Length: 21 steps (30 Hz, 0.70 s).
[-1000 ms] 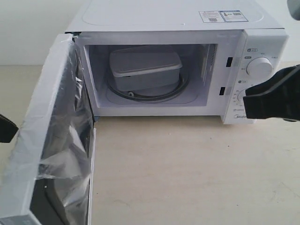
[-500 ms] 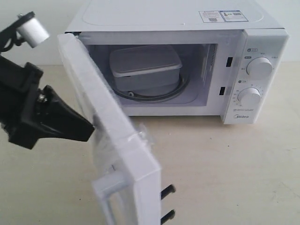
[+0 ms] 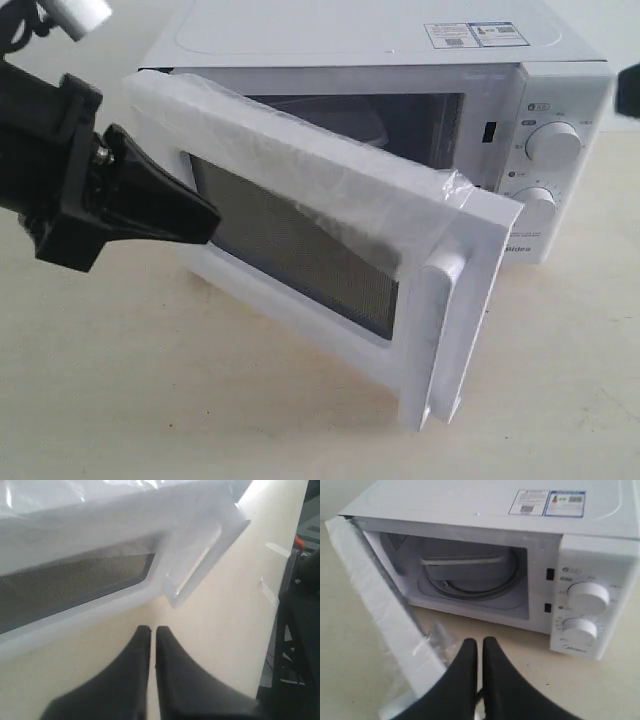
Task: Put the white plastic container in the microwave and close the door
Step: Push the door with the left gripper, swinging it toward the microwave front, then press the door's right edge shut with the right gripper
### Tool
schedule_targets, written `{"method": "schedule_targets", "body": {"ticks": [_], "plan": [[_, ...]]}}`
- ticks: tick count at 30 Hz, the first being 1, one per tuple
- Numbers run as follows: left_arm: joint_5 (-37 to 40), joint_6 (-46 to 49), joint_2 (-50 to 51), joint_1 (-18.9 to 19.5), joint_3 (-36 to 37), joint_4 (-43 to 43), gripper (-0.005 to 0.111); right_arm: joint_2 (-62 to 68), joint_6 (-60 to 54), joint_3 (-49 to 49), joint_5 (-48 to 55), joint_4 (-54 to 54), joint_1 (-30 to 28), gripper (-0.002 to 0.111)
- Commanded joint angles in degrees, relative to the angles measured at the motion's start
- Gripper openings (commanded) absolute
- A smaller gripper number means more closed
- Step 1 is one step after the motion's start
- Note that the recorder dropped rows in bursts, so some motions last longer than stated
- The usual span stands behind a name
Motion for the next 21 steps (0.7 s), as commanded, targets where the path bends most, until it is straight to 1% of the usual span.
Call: {"method": "schedule_targets", "body": {"ticks": [1,6,10,11,14,16,21], "plan": [[-1.14,-0.69,-4.04,-0.14,-0.49,0.75,0.004,-1.93,6.21,8.88,-12.82,-0.38,0.16,0.0],[-2.49,-5.04,-9.0,-0.14,-0.49,4.9,0.004,-6.6,7.88,13.89,-20.95,-0.08,0.16,0.0],[-4.45,-7.97,-12.37,-0.14,-0.49,4.81,0.004,-7.04,11.83,18.23,-28.79,1.84,0.16,0.0],[-4.81,-8.74,-13.36,-0.14,-0.49,4.55,0.004,-6.72,11.87,19.55,-31.44,2.08,0.16,0.0],[-5.06,-10.86,-15.45,-0.14,-0.49,4.55,0.004,-5.45,11.97,22.7,-34.83,2.49,0.16,0.0],[-5.06,-10.99,-16.58,-0.14,-0.49,4.55,0.004,-4.63,11.97,23.47,-36.43,2.65,0.16,0.0],[-5.06,-11.79,-18.49,-0.14,-0.49,4.55,0.004,0.7,10.18,24.2,-46.03,2.65,0.16,0.0]]}}
